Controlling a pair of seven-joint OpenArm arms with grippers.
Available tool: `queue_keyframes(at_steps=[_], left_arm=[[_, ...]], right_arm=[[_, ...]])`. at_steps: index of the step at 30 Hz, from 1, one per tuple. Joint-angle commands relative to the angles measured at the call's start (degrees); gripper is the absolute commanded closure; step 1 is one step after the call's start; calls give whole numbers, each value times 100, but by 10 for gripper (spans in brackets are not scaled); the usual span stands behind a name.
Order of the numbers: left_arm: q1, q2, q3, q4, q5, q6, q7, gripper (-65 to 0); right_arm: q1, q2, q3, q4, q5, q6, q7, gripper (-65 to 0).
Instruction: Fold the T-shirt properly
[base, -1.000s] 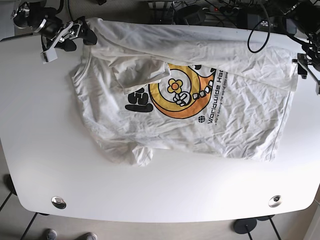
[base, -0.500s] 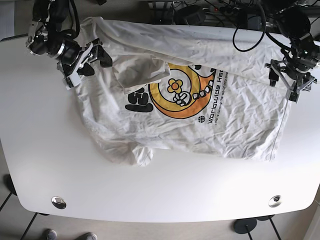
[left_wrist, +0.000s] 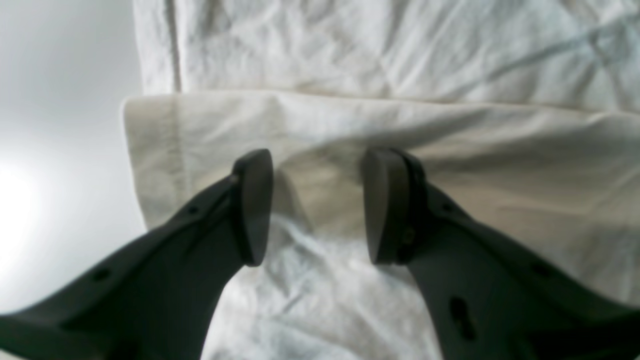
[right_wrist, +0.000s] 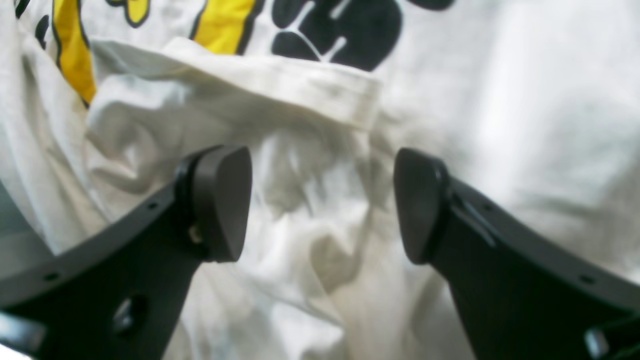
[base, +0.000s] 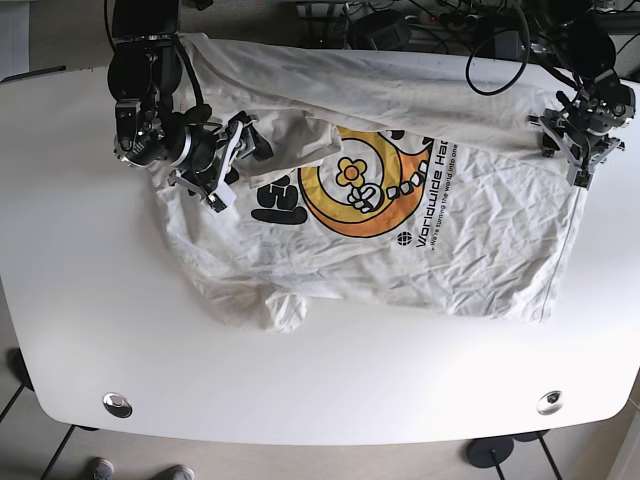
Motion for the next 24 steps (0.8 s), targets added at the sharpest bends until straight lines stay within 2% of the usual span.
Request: queue_keyframes(at_steps=[1,5,7,9,11,12,13,18,24], left_arm=[[-28,-107,-126,78,-11,34,-54,-262],[-28,-107,-231,78,-11,34,-54,-262],[-28,-107,-240,78,-11,34,-54,-262],[16,-107,-310,78,-11,34,-54,-262],[60,-98,-337,78,-11,34,-54,-262],[77,-98,-328,78,-11,34,-54,-262],[86,-98,-337,69,-11,34,-54,-262],[95,-98,-345,34,-3,34,-54,-262],[200,-28,-337,34,-3,34,-63,-262]], right_arm=[[108,37,-52,23,53,6,311,-417],[231,37,-43,-442,89,14,416,-415],[266,37,-52,-486,89,14,425,-374],[275,37,-61,-486,89,14,425,-268],[275,37,-61,-486,89,14,531,-114],[275,37,-61,-486,89,14,566,-14],[275,37,-61,-460,89,14,566,-33],[205,64,-35,384,89,-12,539,-19],[591,81,-26,410,45,-12,539,-19]])
